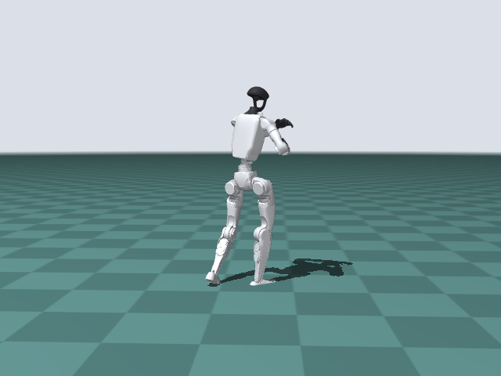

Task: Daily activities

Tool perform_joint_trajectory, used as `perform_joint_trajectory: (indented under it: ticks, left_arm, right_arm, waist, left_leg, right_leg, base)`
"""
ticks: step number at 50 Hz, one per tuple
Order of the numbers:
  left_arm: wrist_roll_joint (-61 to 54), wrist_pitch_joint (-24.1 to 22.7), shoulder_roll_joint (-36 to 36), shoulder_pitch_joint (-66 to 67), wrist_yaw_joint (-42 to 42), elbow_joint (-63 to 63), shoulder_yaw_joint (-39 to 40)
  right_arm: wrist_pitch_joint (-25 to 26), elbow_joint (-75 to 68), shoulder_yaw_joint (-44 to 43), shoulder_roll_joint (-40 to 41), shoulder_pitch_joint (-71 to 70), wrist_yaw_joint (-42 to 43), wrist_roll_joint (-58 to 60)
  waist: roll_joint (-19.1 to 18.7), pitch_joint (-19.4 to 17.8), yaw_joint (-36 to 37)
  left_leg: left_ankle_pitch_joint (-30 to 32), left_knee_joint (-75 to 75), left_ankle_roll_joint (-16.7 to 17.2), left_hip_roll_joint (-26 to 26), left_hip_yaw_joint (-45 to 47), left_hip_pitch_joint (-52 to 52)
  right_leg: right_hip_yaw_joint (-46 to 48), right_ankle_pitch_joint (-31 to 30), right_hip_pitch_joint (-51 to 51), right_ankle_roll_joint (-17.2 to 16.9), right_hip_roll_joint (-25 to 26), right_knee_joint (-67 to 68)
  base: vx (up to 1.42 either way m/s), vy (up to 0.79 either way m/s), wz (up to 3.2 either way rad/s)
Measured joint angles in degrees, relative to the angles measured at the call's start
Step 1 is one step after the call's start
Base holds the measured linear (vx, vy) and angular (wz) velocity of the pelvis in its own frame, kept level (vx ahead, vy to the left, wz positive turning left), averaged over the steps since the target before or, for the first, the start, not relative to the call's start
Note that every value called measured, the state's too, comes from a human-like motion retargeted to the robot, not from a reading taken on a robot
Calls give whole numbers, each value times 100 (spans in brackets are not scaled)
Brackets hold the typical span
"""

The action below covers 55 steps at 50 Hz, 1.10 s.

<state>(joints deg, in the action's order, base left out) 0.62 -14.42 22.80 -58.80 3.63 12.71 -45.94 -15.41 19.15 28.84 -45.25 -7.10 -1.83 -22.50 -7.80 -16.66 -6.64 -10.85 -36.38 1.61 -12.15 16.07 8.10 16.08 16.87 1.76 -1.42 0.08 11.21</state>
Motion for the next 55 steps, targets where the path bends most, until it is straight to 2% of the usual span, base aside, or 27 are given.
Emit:
perform_joint_trajectory:
  ticks: [26, 41, 55]
  left_arm:
    - [546, -348, 155, -324, 79, 179, -455]
    - [414, -504, 48, -246, 206, 265, -615]
    - [171, -506, -4, -62, 676, 307, -628]
  right_arm:
    - [-349, -170, 198, 135, -114, 321, 19]
    - [-569, -207, 191, 251, -65, 508, 5]
    - [-619, -231, 185, 343, -59, 318, -181]
  waist:
    - [239, 61, -83]
    - [329, 81, -66]
    - [340, 95, -48]
  left_leg:
    - [206, 226, -65, 70, 165, 292]
    - [284, 266, -77, 82, 302, 351]
    - [350, 207, -83, 92, 445, 334]
  right_leg:
    - [-107, 21, 118, -70, -7, -14]
    - [-110, 47, 117, -111, -41, 0]
    - [-176, 110, -1, -104, -94, 170]
  base:
    - [0, 0, 0]
    - [0, 0, 0]
    - [0, 0, 0]
